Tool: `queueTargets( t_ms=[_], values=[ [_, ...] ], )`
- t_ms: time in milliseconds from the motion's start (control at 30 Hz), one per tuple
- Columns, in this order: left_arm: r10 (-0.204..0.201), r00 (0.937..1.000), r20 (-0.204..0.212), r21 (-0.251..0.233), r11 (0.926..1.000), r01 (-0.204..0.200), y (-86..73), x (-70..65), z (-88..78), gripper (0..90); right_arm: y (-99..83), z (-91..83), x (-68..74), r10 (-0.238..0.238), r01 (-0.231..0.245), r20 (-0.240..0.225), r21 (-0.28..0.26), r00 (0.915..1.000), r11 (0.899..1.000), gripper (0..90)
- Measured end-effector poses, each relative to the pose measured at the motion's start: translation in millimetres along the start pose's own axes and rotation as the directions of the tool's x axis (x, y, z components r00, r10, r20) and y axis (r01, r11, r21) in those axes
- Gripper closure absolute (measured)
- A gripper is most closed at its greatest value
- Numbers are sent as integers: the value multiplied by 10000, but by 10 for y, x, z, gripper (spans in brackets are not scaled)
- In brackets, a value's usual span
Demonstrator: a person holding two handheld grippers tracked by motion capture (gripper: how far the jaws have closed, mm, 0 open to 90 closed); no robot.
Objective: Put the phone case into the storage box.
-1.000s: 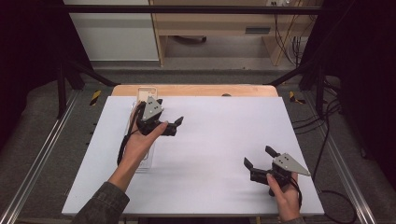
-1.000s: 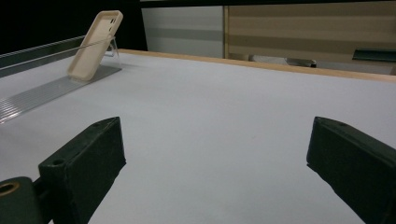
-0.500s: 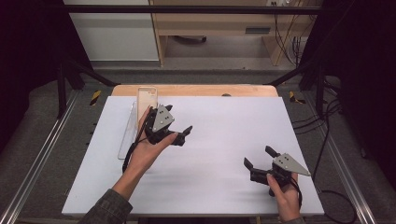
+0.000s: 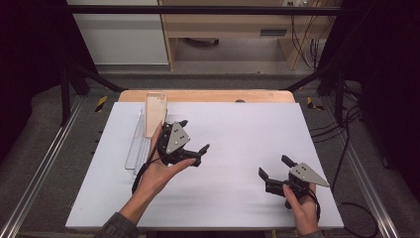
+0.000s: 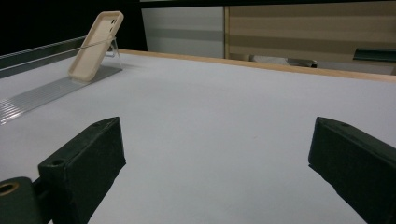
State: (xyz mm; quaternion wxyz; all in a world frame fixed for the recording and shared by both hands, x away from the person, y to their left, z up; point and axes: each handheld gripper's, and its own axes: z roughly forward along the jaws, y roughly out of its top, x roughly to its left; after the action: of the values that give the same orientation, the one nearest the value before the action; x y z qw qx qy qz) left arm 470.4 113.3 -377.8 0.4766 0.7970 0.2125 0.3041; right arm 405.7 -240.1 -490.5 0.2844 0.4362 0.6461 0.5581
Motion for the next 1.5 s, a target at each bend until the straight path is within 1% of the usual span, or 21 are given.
queueTargets(
  t_ms=[200, 300, 367, 433, 500, 567, 767, 867, 967, 1067, 1133, 1200, 1333, 1400, 1467, 1500],
  values=[
    [-214, 9998, 43, -150, 9997, 214, -44, -51, -79, 26, -2, 3, 1, -52, 52, 9, 6, 10000, 10000, 35],
    [-191, 9998, 75, -197, 9996, 193, -61, -74, -120, 26, -1, 5, 3, -57, 57, 10, 6, 10000, 10000, 36],
    [-255, 9996, 78, -287, 9993, 257, -68, -87, -150, 26, -1, 6, 4, -55, 55, 8, 22, 10000, 10000, 35],
    [-250, 9997, 16, -344, 9991, 251, -74, -95, -181, 26, -2, 7, 6, -58, 58, 1, 14, 10000, 10000, 36],
    [-163, 9998, -151, -465, 9988, 156, -73, -101, -217, 28, -2, 8, 8, -70, 70, 4, 26, 10000, 10000, 35],
    [-348, 9993, -168, -673, 9972, 336, -71, -95, -254, 29, -2, 7, 7, -66, 66, 9, 26, 10000, 10000, 35],
    [-505, 9985, -226, -909, 9947, 483, -83, -66, -373, 26, -2, -1, -4, -57, 57, 27, 9, 10000, 10000, 35],
    [-564, 9980, -286, -1046, 9931, 532, -99, -40, -449, 25, -3, -1, -5, -54, 54, 32, 4, 10000, 10000, 35],
    [-605, 9966, -552, -1155, 9918, 538, -135, 4, -527, 24, -2, -1, -6, -41, 41, 39, 11, 10000, 10000, 35],
    [-914, 9936, -661, -1315, 9879, 821, -177, 60, -610, 24, 2, -8, -7, -48, 48, 20, -10, 10000, 10000, 34],
    [-987, 9926, -709, -1335, 9871, 886, -201, 93, -664, 24, 2, -9, -6, -45, 45, 16, -15, 10000, 10000, 34],
    [-1126, 9907, -768, -1447, 9843, 1007, -218, 127, -720, 24, 2, -6, -3, -58, 58, 8, -21, 10000, 10000, 34],
    [-1165, 9889, -922, -1559, 9826, 1012, -255, 196, -833, 24, 1, -9, 6, -103, 103, -10, 10, 9999, 9999, 33],
    [-1293, 9862, -1033, -1634, 9803, 1114, -284, 242, -883, 24, 4, -11, 9, -98, 98, -37, -18, 9999, 10000, 33],
    [-1418, 9823, -1227, -1770, 9770, 1189, -315, 277, -929, 25, 2, -10, 7, -130, 130, -37, -7, 9999, 9999, 33],
    [-1540, 9796, -1291, -1898, 9734, 1280, -335, 302, -959, 26, 0, -9, 10, -107, 107, -39, 0, 9999, 9999, 33]
  ],
)
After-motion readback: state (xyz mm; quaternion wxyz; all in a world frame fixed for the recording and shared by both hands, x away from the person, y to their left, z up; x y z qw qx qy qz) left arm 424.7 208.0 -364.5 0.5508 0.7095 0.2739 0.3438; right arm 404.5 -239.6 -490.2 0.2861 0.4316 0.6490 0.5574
